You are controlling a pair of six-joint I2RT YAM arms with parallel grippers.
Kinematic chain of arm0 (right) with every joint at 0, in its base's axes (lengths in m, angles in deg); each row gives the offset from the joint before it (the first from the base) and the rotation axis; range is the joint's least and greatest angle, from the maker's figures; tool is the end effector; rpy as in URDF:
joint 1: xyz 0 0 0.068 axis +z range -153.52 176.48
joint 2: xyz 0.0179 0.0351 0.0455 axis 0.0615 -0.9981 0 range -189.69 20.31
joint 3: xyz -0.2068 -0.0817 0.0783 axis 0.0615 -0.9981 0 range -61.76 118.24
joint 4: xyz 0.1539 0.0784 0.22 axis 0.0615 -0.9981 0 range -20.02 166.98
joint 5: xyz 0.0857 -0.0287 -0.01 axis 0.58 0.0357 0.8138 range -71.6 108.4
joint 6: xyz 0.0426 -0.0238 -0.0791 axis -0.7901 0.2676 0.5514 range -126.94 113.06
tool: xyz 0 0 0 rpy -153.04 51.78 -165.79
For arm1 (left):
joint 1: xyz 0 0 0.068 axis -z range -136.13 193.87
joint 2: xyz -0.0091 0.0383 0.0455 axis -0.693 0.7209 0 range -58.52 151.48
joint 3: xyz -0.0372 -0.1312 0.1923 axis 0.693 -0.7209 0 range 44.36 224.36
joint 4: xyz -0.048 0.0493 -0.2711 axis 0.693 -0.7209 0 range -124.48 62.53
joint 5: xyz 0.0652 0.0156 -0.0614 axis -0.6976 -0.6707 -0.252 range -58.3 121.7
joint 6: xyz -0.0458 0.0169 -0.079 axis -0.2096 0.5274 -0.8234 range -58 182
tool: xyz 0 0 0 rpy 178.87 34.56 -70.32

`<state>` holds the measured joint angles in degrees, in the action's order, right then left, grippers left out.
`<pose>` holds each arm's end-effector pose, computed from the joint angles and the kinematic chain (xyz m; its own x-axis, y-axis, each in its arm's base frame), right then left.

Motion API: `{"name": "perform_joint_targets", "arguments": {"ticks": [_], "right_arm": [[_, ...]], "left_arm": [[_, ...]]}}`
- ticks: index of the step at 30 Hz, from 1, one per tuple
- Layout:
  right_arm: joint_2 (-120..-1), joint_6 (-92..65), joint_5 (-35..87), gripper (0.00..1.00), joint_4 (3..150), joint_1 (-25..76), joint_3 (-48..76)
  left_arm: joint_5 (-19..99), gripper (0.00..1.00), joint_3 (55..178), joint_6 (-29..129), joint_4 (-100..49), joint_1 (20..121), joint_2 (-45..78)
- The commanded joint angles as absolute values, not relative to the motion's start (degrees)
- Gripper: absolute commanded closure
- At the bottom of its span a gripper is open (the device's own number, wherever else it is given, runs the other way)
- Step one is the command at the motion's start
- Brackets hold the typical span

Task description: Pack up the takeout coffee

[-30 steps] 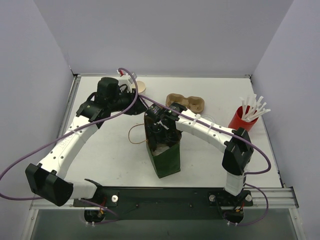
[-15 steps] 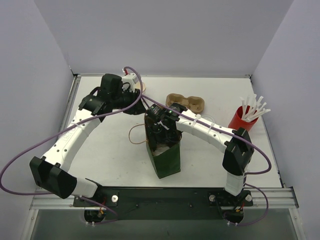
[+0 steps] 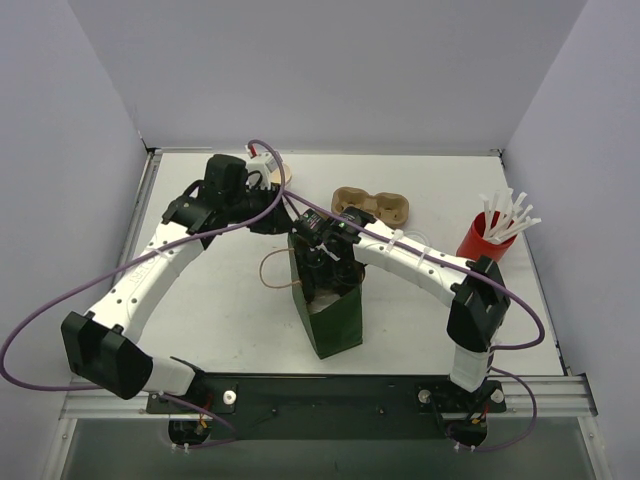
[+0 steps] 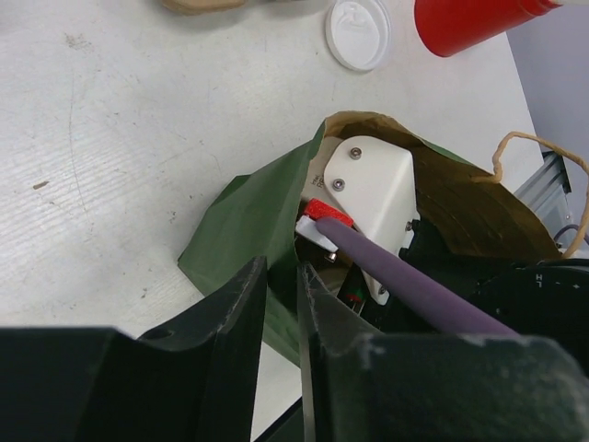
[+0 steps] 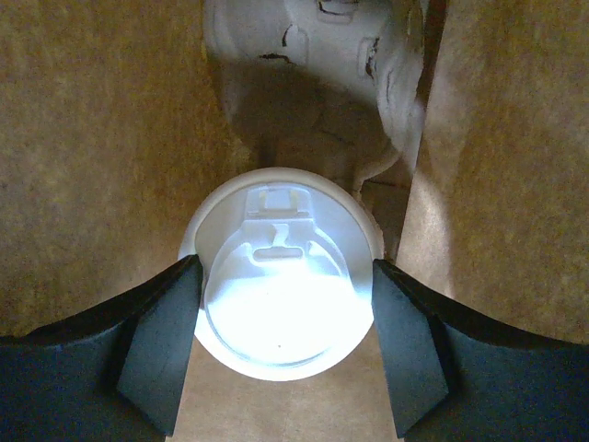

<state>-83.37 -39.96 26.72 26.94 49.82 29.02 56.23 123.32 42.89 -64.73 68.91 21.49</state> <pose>0.2385 0.3408 0.1925 -0.8997 -0.3060 -0.3113 -0.4089 0.8403 0.3559 0.3151 -0.1855 0.2977 -0.7533 0.0232 -0.6573 0.4590 0.7344 -0.5001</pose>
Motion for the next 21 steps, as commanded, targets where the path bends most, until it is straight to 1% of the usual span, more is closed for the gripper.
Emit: {"name": "perform_joint_targets", "arguments": {"ticks": [1,2,3,5,14,21], "right_arm": [[-82.79,-40.25,24.55,0.67,22.58,50.35,27.01],[-82.7,-40.25,24.55,0.67,22.58,50.44,27.1],[-82.7,-40.17,24.47,0.67,22.49,50.44,27.18],[-82.7,-40.17,24.38,0.67,22.58,50.44,27.27],[-83.05,-39.64,25.08,0.68,22.58,51.14,26.75],[-84.19,-39.55,25.78,0.68,22.49,52.2,27.1]], "left_arm": [[51.74,0.75,123.02,43.72,-63.95,69.18,19.18],[50.69,0.8,123.02,43.8,-63.95,69.27,19.09],[49.98,0.9,123.02,43.89,-63.95,69.27,19.09],[48.41,1.0,122.94,44.07,-63.43,69.36,18.83],[37.6,1.0,117.4,39.85,-51.83,70.15,12.33],[33.72,1.0,116.34,37.57,-47.78,71.91,11.18]]}}
